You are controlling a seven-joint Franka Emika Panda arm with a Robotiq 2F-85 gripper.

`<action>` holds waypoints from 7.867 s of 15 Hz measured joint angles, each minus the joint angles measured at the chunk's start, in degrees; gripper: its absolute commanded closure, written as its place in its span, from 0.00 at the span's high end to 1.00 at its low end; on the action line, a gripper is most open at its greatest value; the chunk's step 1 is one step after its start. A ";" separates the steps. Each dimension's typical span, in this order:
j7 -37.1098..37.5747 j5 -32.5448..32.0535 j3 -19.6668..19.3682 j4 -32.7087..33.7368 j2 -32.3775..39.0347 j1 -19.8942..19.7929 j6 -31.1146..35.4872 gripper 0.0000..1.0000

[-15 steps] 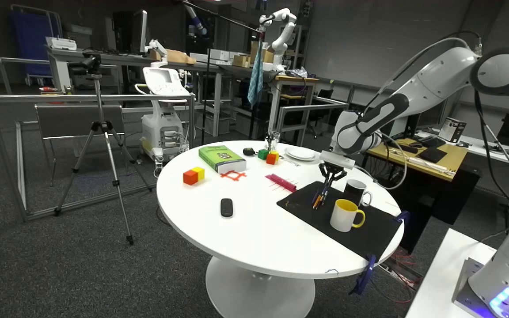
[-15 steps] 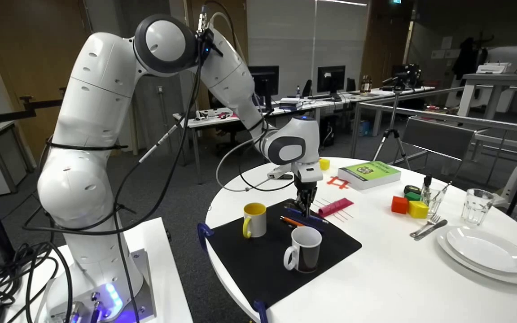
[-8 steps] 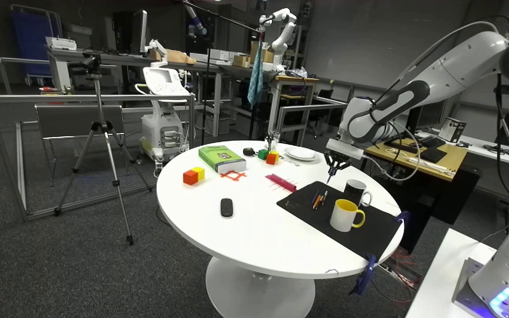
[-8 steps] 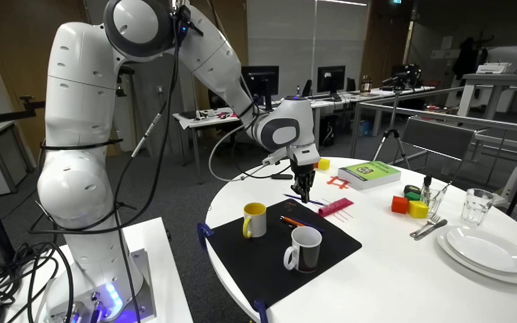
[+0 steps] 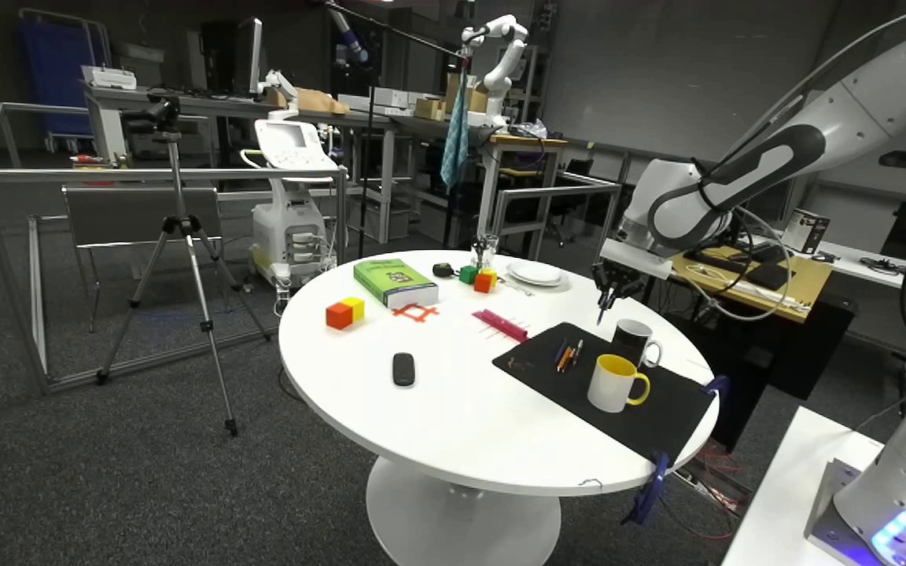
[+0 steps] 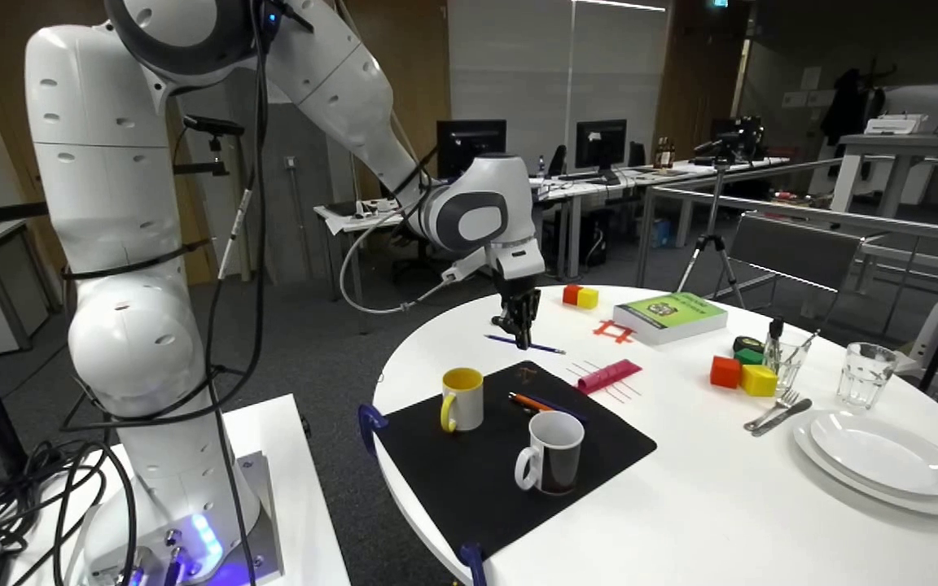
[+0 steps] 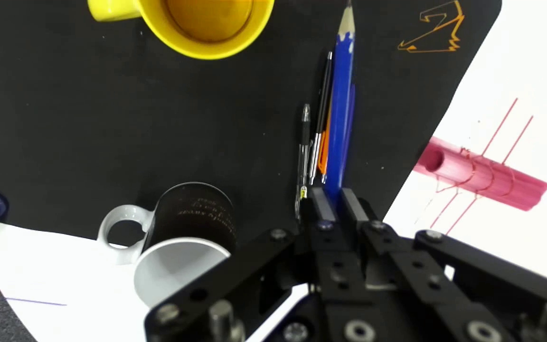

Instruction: Place the pencil in the white mug with the eraser down

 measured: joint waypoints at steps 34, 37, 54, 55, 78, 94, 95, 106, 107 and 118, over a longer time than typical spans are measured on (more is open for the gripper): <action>-30.87 45.07 3.84 -6.99 -9.68 -8.24 -28.26 0.02; -33.75 47.18 3.27 -6.99 -9.61 -8.39 -30.26 0.08; -41.53 47.66 1.60 -5.79 -5.41 -10.67 -39.56 0.02; -42.16 47.70 1.33 -5.51 -4.78 -11.16 -40.36 0.02; -43.41 48.63 0.94 10.94 14.87 -12.37 -50.96 0.02; -42.65 46.39 0.70 17.49 23.94 -11.95 -55.68 0.02; -42.44 46.19 0.61 17.60 24.11 -11.95 -55.68 0.33; -40.91 45.36 -0.17 18.74 24.78 -11.95 -55.63 1.00; -40.95 45.35 -0.49 18.81 24.46 -11.96 -55.63 1.00; -40.25 38.03 -5.15 18.41 11.95 -12.72 -55.61 1.00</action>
